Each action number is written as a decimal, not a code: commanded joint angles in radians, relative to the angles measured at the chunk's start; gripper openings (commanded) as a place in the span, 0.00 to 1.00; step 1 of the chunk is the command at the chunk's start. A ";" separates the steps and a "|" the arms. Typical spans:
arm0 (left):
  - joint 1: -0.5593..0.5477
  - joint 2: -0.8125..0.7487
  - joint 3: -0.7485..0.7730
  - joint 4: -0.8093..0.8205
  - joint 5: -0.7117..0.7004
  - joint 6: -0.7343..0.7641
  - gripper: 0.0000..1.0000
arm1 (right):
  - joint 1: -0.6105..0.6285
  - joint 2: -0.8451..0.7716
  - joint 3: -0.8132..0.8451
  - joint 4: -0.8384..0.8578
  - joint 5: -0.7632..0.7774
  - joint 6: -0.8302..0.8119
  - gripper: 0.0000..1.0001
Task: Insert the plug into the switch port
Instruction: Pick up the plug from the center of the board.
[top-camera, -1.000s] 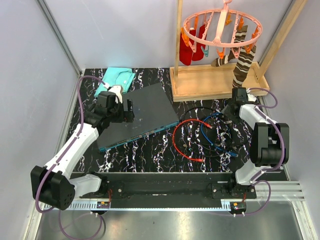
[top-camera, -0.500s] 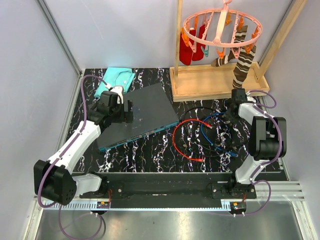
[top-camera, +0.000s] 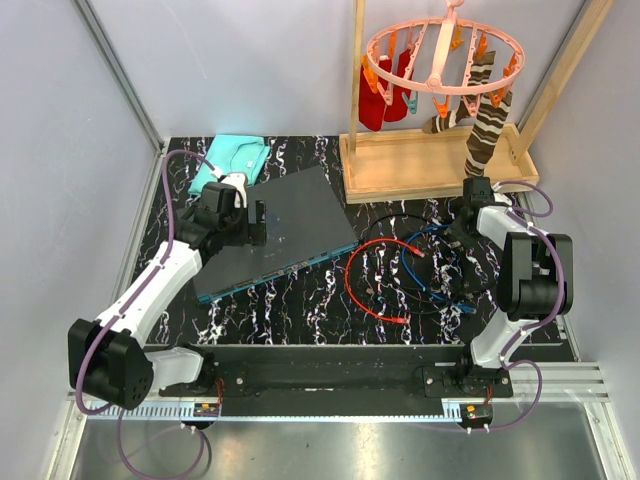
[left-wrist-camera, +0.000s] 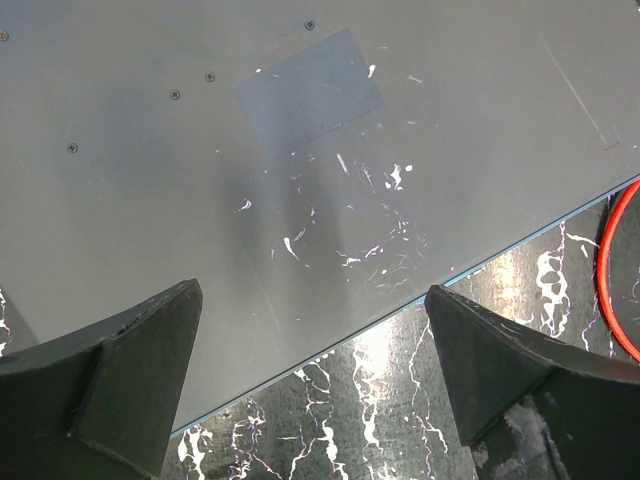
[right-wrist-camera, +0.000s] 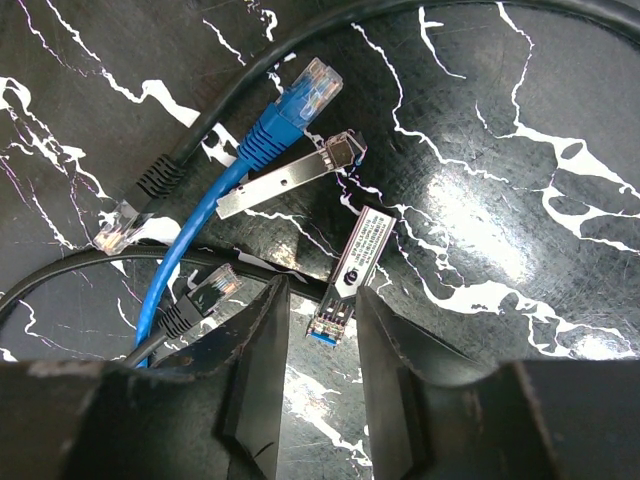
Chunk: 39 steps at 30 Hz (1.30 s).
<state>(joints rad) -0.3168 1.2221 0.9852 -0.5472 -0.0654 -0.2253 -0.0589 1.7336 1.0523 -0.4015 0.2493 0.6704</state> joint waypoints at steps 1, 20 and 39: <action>0.004 0.011 0.040 0.010 -0.024 0.009 0.99 | -0.004 0.007 0.009 -0.020 0.002 -0.017 0.42; 0.004 0.016 0.043 0.000 -0.028 0.009 0.99 | -0.010 0.043 0.084 -0.060 -0.012 -0.072 0.39; 0.005 0.013 0.047 0.036 0.124 -0.048 0.99 | 0.200 -0.178 0.089 -0.047 -0.099 -0.380 0.03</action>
<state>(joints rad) -0.3157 1.2411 0.9886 -0.5732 -0.0368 -0.2359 -0.0113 1.6806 1.1030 -0.4778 0.1944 0.4381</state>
